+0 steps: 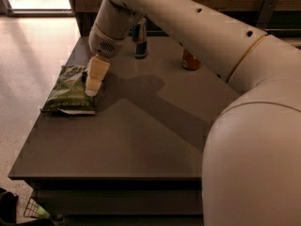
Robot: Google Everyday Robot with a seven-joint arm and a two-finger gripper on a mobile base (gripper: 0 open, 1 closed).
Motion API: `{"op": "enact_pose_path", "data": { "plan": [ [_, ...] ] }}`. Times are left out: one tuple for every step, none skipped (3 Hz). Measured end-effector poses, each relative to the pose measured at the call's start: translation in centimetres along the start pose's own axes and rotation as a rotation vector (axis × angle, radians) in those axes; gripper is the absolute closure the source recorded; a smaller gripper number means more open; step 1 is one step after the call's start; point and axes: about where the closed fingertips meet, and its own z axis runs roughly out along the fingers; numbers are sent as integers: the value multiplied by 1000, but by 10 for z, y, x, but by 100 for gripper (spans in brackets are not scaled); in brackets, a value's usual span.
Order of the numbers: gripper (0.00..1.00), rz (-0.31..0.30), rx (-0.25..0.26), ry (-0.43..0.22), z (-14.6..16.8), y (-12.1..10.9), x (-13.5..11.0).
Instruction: Pick green jalapeno chip bag
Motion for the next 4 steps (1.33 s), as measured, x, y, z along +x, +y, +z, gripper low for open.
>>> {"op": "enact_pose_path", "data": {
  "plan": [
    [0, 0, -53, -13, 20, 31, -19],
    [0, -20, -80, -24, 28, 55, -35],
    [17, -57, -105, -50, 50, 63, -49],
    [48, -64, -112, -53, 55, 64, -51]
  ]
}}
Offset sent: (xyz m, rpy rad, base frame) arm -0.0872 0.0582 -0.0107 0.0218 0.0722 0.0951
